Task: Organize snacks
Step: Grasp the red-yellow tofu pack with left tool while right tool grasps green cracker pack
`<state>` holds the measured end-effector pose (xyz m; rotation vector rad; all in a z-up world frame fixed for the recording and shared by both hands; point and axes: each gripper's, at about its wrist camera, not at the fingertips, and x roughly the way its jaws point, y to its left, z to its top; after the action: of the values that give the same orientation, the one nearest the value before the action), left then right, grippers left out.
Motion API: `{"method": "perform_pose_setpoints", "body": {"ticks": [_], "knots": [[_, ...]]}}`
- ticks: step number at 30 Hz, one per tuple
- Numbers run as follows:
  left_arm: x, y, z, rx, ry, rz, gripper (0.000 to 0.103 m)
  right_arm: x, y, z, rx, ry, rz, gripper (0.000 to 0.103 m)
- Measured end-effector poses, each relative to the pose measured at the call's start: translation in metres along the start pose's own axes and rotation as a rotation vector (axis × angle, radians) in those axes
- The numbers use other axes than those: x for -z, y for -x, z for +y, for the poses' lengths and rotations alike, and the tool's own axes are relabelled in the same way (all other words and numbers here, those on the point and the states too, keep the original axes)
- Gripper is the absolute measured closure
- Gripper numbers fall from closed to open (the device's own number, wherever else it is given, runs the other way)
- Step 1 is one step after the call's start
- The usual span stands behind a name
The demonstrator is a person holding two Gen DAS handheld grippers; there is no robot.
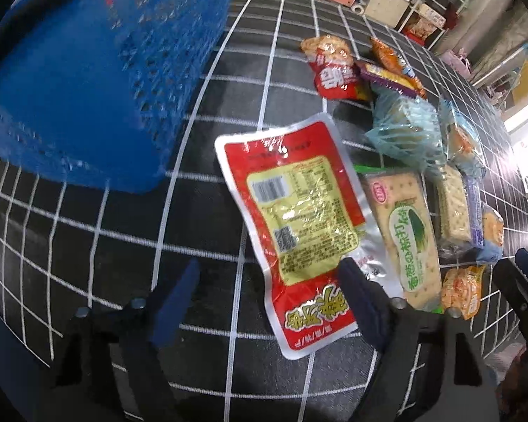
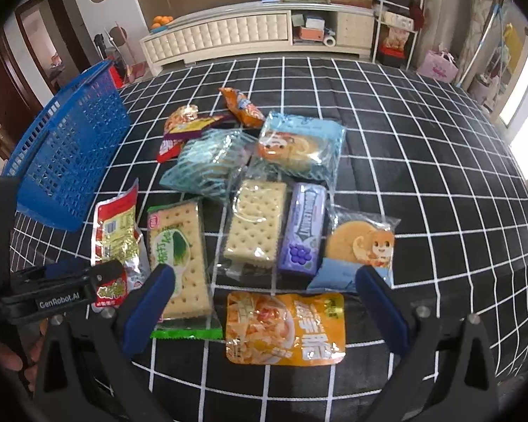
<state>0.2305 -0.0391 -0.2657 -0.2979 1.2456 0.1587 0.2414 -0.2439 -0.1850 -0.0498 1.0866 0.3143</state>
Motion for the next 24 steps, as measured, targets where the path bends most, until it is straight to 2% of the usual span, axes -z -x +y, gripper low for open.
{"method": "perform_pose_setpoints", "body": {"ticks": [2, 4, 5, 6, 8, 10, 13, 18, 24], "knots": [[0.0, 0.0, -0.003, -0.005, -0.005, -0.01, 0.037, 0.001, 0.0, -0.002, 0.002, -0.006, 0.002, 0.0], [0.001, 0.001, -0.006, 0.005, -0.017, -0.013, 0.055, 0.002, 0.0, -0.004, 0.003, -0.01, 0.002, 0.0], [0.001, 0.001, -0.008, 0.013, -0.023, -0.014, 0.06, 0.003, 0.0, -0.004, 0.003, -0.012, 0.004, 0.0], [0.001, 0.001, -0.011, 0.031, -0.029, -0.013, 0.074, 0.004, 0.0, -0.004, 0.003, -0.013, 0.007, 0.0], [0.001, 0.002, -0.016, 0.019, -0.046, -0.019, 0.08, 0.005, 0.0, -0.003, 0.008, -0.009, 0.011, 0.0], [0.002, 0.004, -0.019, 0.006, -0.068, -0.031, 0.098, 0.005, 0.002, -0.001, 0.007, -0.005, 0.011, 0.0], [0.006, 0.004, -0.019, 0.02, -0.073, -0.024, 0.099, 0.005, 0.006, 0.004, -0.004, 0.005, 0.007, 0.0], [0.015, 0.024, -0.021, 0.013, -0.127, -0.092, 0.101, 0.003, 0.008, 0.017, -0.05, 0.025, 0.023, 0.0], [0.016, 0.05, -0.02, -0.005, -0.193, -0.139, 0.102, 0.002, 0.001, 0.036, -0.057, 0.06, 0.048, 0.0]]}}
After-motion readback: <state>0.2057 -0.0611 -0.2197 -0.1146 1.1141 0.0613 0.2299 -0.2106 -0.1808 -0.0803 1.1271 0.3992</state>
